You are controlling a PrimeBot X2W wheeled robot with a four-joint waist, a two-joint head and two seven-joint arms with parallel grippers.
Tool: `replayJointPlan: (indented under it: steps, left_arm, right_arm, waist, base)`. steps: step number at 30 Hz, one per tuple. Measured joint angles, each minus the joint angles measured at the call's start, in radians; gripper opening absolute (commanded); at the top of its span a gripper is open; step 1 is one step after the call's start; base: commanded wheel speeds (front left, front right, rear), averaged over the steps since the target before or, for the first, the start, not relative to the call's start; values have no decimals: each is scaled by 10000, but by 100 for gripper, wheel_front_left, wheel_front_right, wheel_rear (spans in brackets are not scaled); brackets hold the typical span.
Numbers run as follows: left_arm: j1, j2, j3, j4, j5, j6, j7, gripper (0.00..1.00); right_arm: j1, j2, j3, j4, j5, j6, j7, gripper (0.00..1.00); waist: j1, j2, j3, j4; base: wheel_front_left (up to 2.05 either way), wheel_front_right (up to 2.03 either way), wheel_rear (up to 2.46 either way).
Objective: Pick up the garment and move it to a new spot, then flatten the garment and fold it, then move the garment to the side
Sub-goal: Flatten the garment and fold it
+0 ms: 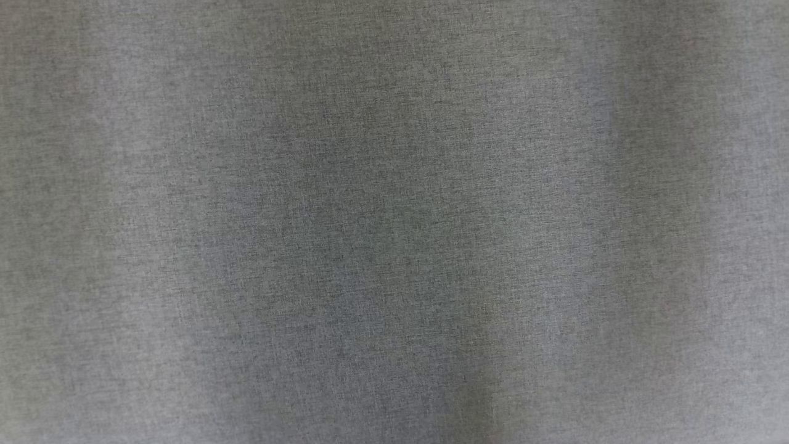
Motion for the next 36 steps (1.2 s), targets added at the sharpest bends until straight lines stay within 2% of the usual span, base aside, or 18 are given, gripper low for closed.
replayJointPlan:
  steps: [4,7,13,18,19,20,23,29,32,36]
  left_arm:
    - [82,-44,-207,12,-268,0,-151,0]
    - [728,-65,-395,-130,-476,0,-393,0]
    - [2842,125,-405,-1011,-1241,0,-945,0]
    - [5293,568,-211,-2472,-1699,-13,-1080,0]
    - [6464,759,224,-3415,-1739,151,-1081,0]
    - [7015,867,341,-3871,-1722,176,-1097,0]
    - [8981,1183,777,-5593,-1536,679,-1108,0]
    - [13217,1446,1442,-9054,-1446,1883,-1106,0]
    - [15254,1595,1632,-10404,-1565,2447,-1106,0]
    - [17576,1626,1893,-11750,-1735,2982,-1106,0]
  right_arm:
    - [-50,2,311,-56,0,0,-115,0]
    - [372,2,681,-577,203,0,-165,0]
    - [2473,-412,1290,-1848,1154,0,-295,0]
    - [4783,-717,1741,-3037,2061,0,-466,0]
    - [5739,-876,1814,-3492,2389,0,-585,0]
    - [6229,-955,1824,-3710,2523,0,-660,0]
    - [7806,-1168,1939,-4387,2849,0,-855,0]
    - [10816,-1682,1766,-5904,3359,0,-1175,0]
    - [12192,-1831,1641,-6667,3377,0,-1271,0]
    - [14028,-1776,1457,-7296,3405,0,-1304,0]
  waist:
    - [-1,-2,33,65]
    - [-1,-2,3,142]
    - [-1,-2,-359,250]
    - [-1,-2,-915,322]
    - [-2,-2,-1182,353]
    - [-2,-2,-1319,366]
    - [-4,-3,-1749,402]
    - [-5,-3,-2594,477]
    - [-5,-4,-2990,503]
    - [-6,-3,-3491,515]
  base:
    - [0,0,0]
    - [0,0,0]
    - [0,0,0]
    - [0,0,0]
    - [0,0,0]
    - [0,0,0]
    - [0,0,0]
    - [0,0,0]
    - [0,0,0]
    - [0,0,0]
